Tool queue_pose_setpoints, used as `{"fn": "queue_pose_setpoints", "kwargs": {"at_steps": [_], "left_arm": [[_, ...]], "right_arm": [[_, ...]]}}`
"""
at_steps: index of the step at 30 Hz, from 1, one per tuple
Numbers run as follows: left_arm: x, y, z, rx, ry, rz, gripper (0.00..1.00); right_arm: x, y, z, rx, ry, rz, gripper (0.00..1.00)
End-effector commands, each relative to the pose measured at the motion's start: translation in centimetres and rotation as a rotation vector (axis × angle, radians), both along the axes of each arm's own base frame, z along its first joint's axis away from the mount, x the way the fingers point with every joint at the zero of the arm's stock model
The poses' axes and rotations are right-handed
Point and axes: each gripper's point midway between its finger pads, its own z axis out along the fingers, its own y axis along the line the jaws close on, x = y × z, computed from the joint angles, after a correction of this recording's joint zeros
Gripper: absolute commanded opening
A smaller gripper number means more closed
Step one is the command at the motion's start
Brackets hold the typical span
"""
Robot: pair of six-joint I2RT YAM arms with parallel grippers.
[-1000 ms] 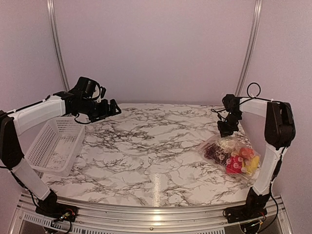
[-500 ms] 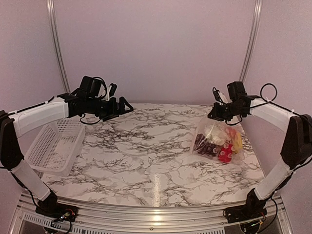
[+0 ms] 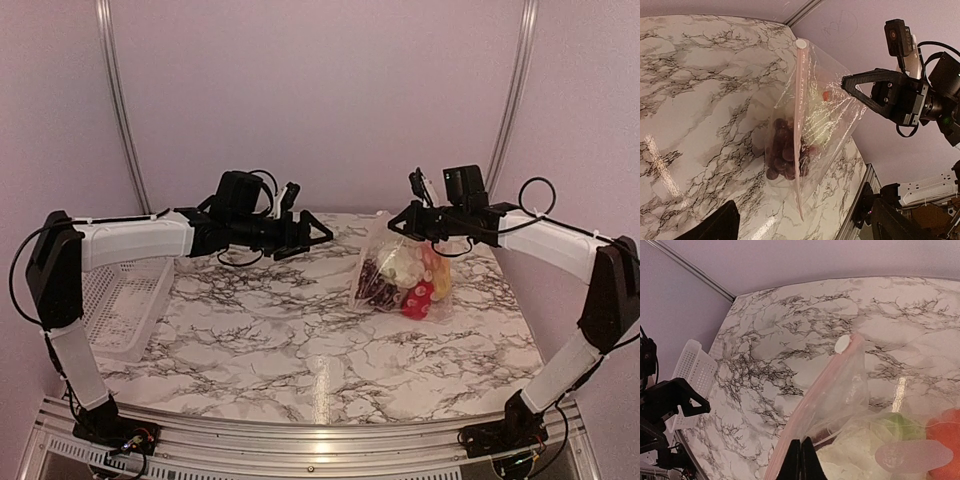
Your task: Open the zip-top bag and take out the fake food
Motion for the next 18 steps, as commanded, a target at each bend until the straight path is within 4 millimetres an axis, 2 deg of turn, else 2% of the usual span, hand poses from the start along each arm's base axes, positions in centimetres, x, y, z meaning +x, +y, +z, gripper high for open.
{"fn": "queue_pose_setpoints", "kwargs": {"at_steps": [1,5,11,18], "left_arm": [[0.1,-3.2,1.4,-0.116,-0.028,-0.055,0.9],[0.5,-4.9,-0.2,-0.169,0.047,-0.074,0.8],[1.3,-5.8,-0.5,-0.21,0.057,-0.06,0.64],[1.7,-6.7,-0.9,-0.233,0.07,-0.08,0.37]], "right_arm": [[-0.2,3.9,4.3,0.114,-0.105,0.078,0.0],[-0.5,5.5,4.9,0.138,-0.113,0.107,0.0],[-1.6,7.7,5.7,0.176,-0.122,0.162,0.0],[-2.0,8.3,6.5,0.197,-0.138,0.187,0.0]]}}
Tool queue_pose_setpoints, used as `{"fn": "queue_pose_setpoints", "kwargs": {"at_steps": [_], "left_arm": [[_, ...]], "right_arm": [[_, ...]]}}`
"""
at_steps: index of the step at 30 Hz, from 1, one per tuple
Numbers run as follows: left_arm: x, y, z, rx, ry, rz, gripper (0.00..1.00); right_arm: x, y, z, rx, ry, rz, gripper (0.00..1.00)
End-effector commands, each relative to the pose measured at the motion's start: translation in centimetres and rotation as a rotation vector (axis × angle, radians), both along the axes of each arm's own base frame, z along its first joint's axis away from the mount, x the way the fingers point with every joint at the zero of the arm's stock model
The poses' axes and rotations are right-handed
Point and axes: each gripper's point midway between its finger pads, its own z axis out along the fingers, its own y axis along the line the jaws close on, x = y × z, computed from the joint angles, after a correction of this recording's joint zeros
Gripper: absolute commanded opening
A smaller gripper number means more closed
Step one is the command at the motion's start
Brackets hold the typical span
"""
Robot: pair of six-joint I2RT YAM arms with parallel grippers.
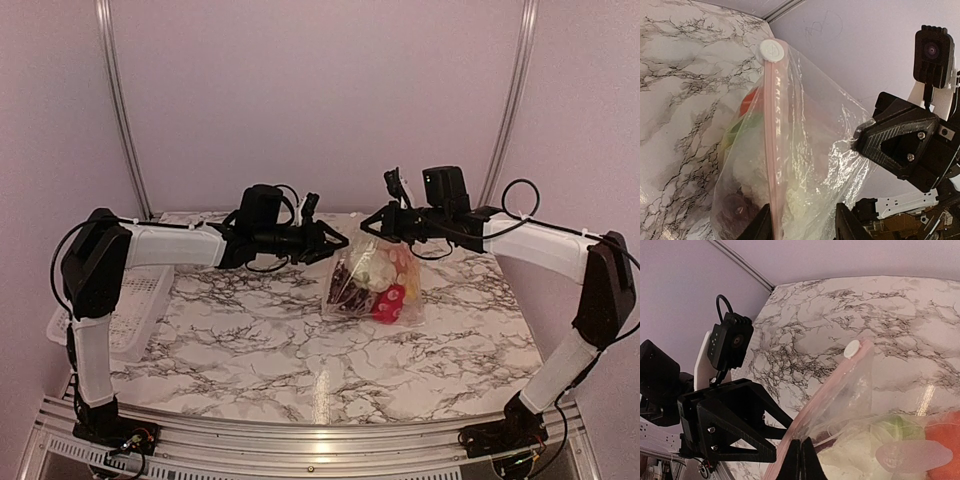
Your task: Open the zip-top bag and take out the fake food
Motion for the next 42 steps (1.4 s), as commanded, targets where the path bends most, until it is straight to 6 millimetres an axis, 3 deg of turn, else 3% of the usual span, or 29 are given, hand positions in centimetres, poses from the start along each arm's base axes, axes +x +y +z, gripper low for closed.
{"fn": "queue_pose_setpoints", "kwargs": {"at_steps": [1,6,9,14,18,23,28,33,38,42], "left_arm": [[0.4,-1.1,1.8,-0.068,-0.038,-0.029,0.33],[0.5,-1.3,1.8,-0.05,-0.048,-0.04,0.08],[0.9,-0.8,1.6,-0.002,-0.06,-0.024,0.0],[1.0,-0.4,1.7,0.04,-0.073,-0.036,0.0],[0.4,0.8,4.1,0.129,-0.185,-0.057,0.0],[-1.0,3.8,6.2,0.276,-0.317,-0.113,0.0],[-2.5,5.6,9.8,0.329,-0.497,-0.155,0.0],[-4.9,7.2,13.1,0.402,-0.7,-0.244,0.0],[-7.5,9.0,15.0,0.472,-0.876,-0.328,0.0],[-9.0,10.0,15.3,0.6,-1.029,-0.384,0.0]], "right_arm": [[0.4,1.4,5.2,0.095,-0.118,0.037,0.0],[-0.2,1.5,5.4,0.112,-0.115,0.06,0.0],[-0.5,1.5,5.5,0.11,-0.125,0.069,0.0],[-0.8,1.5,5.7,0.119,-0.145,0.084,0.0],[-1.4,0.8,5.5,0.088,-0.171,0.077,0.0],[-2.9,-0.9,3.9,0.012,-0.165,0.068,0.0],[-4.5,-1.4,3.1,-0.04,-0.186,0.122,0.26],[-5.1,-2.1,6.0,-0.057,-0.312,0.122,0.54],[-6.3,-2.1,9.3,-0.023,-0.443,0.164,0.66],[-7.4,-2.0,10.5,-0.035,-0.532,0.211,0.71]]}}
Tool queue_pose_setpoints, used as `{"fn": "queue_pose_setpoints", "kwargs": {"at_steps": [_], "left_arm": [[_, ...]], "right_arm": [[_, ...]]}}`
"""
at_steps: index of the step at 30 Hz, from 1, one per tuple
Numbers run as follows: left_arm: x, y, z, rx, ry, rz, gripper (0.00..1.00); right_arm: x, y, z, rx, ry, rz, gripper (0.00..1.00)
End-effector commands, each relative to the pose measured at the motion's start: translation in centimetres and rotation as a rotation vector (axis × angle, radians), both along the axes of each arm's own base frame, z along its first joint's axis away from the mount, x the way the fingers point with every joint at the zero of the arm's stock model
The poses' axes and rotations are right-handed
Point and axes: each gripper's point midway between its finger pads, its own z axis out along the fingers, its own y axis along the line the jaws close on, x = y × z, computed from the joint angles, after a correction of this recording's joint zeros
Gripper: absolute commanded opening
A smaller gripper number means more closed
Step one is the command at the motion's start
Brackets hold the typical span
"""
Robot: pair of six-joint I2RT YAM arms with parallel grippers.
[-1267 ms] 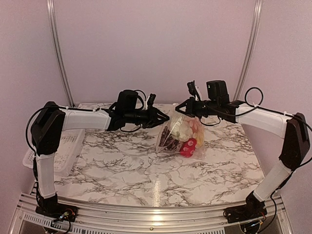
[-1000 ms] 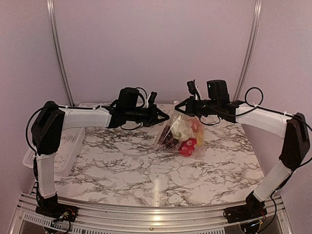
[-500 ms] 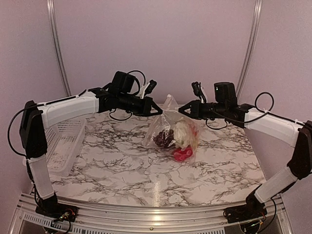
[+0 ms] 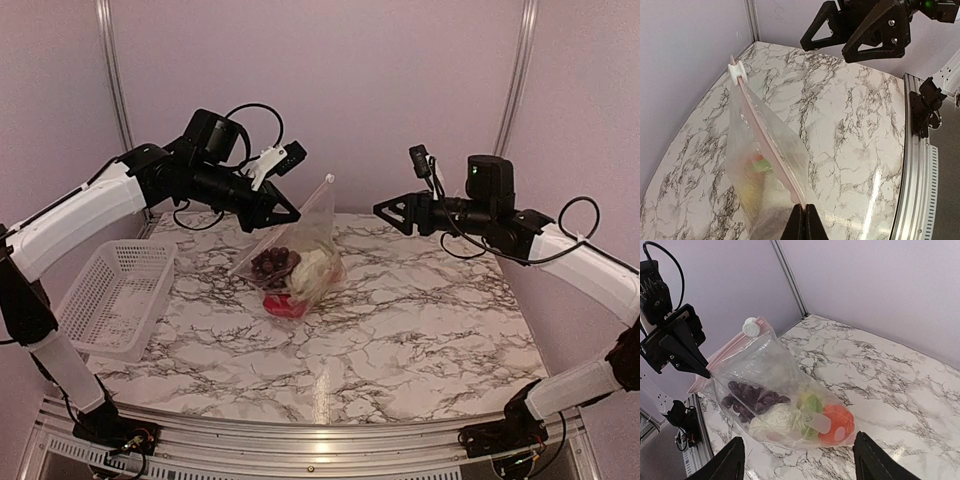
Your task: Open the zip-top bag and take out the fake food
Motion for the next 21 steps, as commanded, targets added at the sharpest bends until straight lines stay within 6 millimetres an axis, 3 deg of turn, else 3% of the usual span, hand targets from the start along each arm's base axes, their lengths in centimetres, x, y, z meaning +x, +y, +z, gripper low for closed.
{"fn": "queue_pose_setpoints", "kwargs": {"at_steps": [1,4,6,12,17,21], "left_arm": [[-2.5,1.3,2.5,0.139,-0.278,-0.105,0.0],[-3.4,1.3,1.3,0.258,-0.371,-0.129,0.0],[-3.8,1.3,0.7,0.33,-0.436,-0.137,0.0],[-3.9,2.1,0.8,0.405,-0.593,-0.106,0.0],[-4.1,1.9,2.1,0.346,-0.703,-0.084,0.0],[-4.9,1.4,1.3,0.358,-0.73,-0.139,0.0]], "right_arm": [[-1.6,0.4,2.6,-0.005,-0.153,0.082,0.73],[-2.4,1.0,2.6,0.001,-0.175,0.138,0.93],[-2.8,1.4,2.4,0.003,-0.186,0.172,0.98],[-5.0,3.0,1.5,-0.049,-0.246,0.273,0.97],[-7.6,4.8,0.3,-0.084,-0.265,0.36,0.85],[-8.1,5.4,-1.0,-0.135,-0.308,0.373,0.8]]}}
